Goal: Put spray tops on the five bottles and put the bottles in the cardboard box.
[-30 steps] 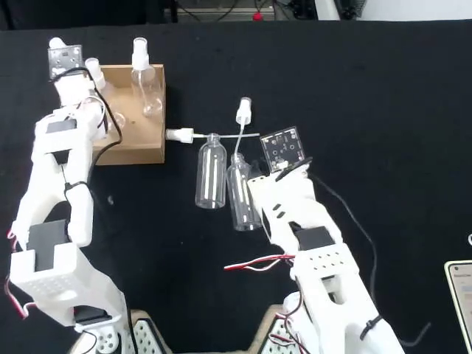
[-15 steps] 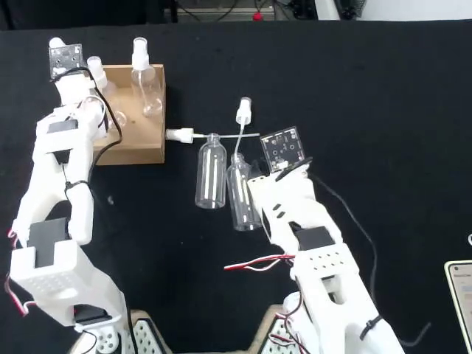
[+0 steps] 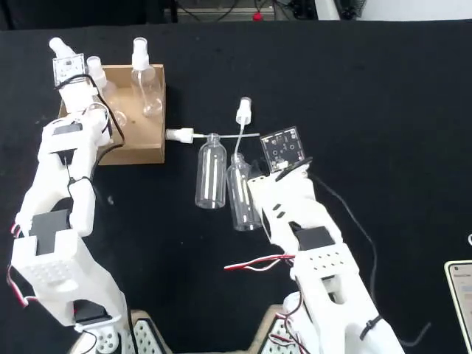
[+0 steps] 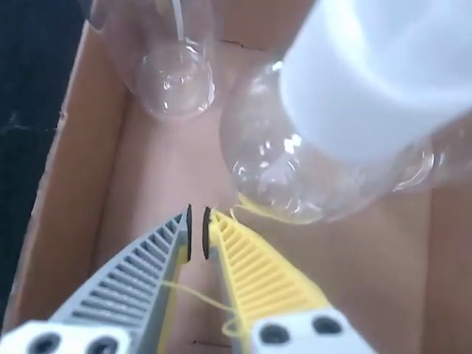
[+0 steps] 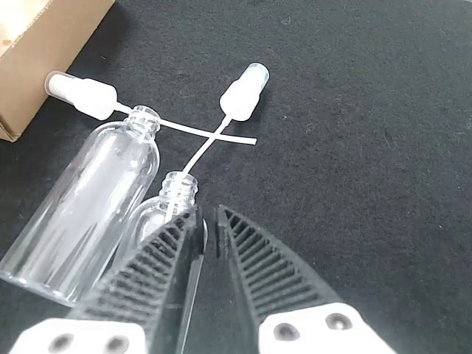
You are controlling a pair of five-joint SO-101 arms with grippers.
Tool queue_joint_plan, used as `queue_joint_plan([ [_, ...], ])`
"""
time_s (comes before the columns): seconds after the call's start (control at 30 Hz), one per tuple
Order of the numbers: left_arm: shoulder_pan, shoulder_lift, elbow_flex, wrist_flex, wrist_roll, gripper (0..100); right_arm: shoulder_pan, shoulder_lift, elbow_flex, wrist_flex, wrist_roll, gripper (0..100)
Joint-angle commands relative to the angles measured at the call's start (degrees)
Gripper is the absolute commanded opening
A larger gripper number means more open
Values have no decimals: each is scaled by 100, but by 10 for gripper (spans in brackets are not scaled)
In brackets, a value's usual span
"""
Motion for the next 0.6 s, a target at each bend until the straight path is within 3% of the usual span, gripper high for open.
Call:
queue_joint_plan([
  [0.0, 145, -44, -418, -105, 53, 51, 88, -75, -92, -149, 9, 32],
  [0.57, 303, -35, -382, -387, 44, 51, 88, -75, -92, -149, 9, 32],
])
